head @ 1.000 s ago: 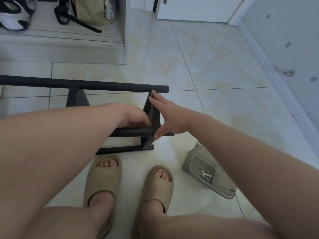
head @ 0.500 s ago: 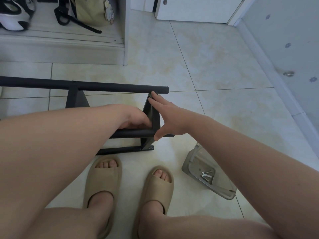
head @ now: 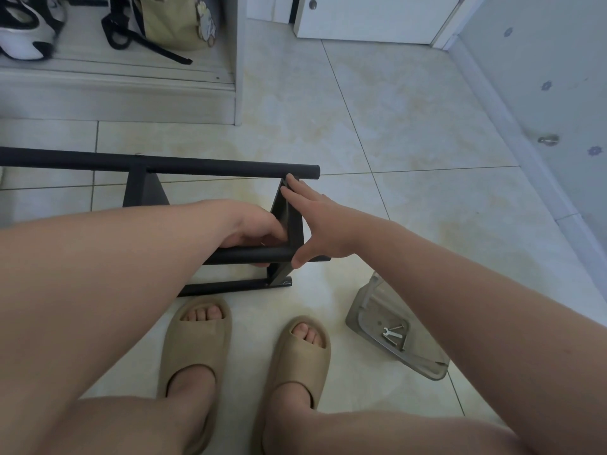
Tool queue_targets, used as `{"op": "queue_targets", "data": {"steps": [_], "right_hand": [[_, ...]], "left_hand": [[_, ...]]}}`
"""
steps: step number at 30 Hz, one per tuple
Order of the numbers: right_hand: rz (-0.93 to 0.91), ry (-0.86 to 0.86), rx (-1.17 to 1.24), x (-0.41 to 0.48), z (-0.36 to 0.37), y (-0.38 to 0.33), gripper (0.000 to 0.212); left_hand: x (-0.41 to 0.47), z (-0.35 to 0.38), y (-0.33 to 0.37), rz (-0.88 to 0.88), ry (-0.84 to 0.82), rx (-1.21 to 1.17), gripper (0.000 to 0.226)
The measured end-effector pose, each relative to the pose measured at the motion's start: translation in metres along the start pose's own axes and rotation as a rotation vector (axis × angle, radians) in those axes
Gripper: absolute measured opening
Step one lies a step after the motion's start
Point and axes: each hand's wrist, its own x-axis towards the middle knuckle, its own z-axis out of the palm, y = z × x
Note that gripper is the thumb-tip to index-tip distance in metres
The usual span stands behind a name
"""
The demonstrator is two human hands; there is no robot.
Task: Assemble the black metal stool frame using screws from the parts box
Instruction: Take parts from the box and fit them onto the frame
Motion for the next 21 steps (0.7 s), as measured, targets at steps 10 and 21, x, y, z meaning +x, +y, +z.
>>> {"op": "queue_targets", "data": {"steps": [10, 21], "right_hand": [[-0.017, 0.021, -0.038, 0.0025, 0.0032, 0.0052, 0.13], [-0.035, 0.045, -0.074, 0.0062, 0.0065, 0.0098, 0.13]], "left_hand": [[-0.0025, 0.0015, 0.0019, -0.056, 0.022, 0.02, 0.022], [-0.0015, 0.0006, 0.0027, -0.07, 0.052, 0.051, 0.03]]}}
